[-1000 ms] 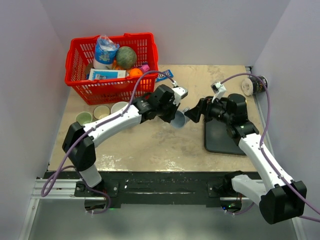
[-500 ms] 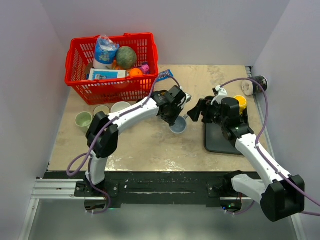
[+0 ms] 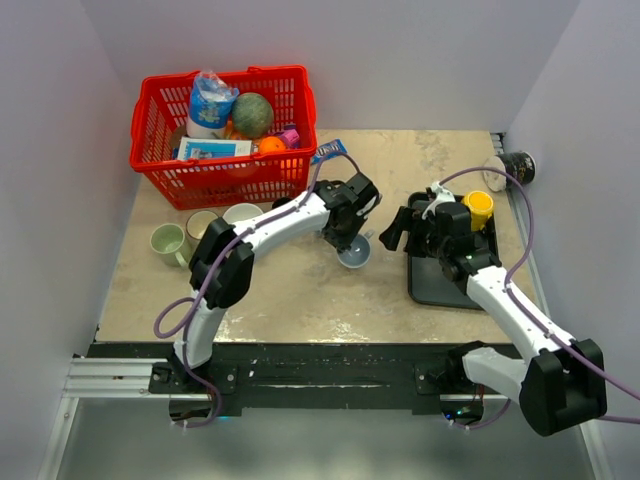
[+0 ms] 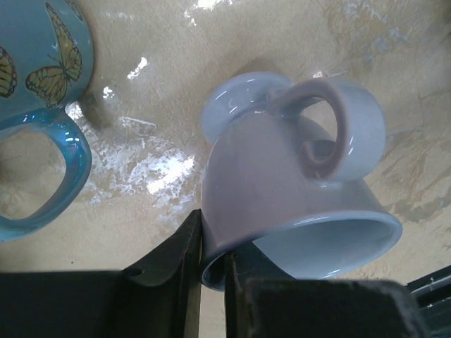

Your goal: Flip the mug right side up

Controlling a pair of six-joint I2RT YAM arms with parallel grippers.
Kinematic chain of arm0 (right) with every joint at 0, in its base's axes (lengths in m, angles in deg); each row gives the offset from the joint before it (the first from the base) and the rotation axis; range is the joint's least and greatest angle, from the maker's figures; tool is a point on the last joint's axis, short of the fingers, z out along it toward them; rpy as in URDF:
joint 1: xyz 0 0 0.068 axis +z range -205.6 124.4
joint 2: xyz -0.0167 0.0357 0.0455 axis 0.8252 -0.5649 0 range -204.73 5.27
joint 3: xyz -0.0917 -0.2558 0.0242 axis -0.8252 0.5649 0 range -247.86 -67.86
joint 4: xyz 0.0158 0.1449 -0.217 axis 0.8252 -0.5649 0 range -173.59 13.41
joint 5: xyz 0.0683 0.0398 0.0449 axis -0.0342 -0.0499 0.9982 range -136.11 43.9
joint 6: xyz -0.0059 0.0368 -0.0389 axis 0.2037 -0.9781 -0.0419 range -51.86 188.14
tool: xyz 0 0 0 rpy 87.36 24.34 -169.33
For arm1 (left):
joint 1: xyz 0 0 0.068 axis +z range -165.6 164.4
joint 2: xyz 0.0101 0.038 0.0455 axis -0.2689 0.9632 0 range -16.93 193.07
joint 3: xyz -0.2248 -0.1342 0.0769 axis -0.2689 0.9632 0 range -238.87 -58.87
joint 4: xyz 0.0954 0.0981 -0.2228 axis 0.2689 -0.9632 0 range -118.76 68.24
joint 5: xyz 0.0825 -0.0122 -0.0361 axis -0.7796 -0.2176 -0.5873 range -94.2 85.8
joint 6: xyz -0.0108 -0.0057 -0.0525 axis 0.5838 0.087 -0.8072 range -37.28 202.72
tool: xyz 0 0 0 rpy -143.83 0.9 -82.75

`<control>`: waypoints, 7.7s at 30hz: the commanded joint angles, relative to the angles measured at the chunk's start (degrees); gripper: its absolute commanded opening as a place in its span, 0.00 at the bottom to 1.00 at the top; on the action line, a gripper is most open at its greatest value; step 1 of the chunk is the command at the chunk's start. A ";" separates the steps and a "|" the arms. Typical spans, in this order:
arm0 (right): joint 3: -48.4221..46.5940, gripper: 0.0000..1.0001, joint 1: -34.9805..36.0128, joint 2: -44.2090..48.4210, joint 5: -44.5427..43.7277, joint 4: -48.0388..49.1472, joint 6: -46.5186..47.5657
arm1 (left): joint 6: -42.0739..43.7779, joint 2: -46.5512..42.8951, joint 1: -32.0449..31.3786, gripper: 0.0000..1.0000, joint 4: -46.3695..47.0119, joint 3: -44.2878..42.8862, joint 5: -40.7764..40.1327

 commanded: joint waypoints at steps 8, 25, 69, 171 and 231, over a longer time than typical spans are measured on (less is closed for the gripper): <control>-1.76 0.92 0.38 -2.05 -2.34 -1.91 0.15 | -1.85 0.11 1.10 0.47 0.58 -5.21 -0.14; -14.13 0.88 1.95 -14.08 7.86 1.87 13.24 | -7.47 -19.92 5.40 0.63 10.07 2.26 -11.91; -40.77 0.00 14.53 -44.49 -30.82 -11.84 -3.96 | -5.98 -32.94 23.95 0.71 17.46 19.31 -1.02; -27.16 0.56 -31.26 -36.68 -2.42 -5.78 41.81 | -0.97 -37.43 24.56 0.99 22.91 21.78 3.64; -31.91 0.00 -29.33 -32.55 1.60 -8.94 15.64 | -1.94 -36.28 24.56 0.99 23.00 22.48 5.83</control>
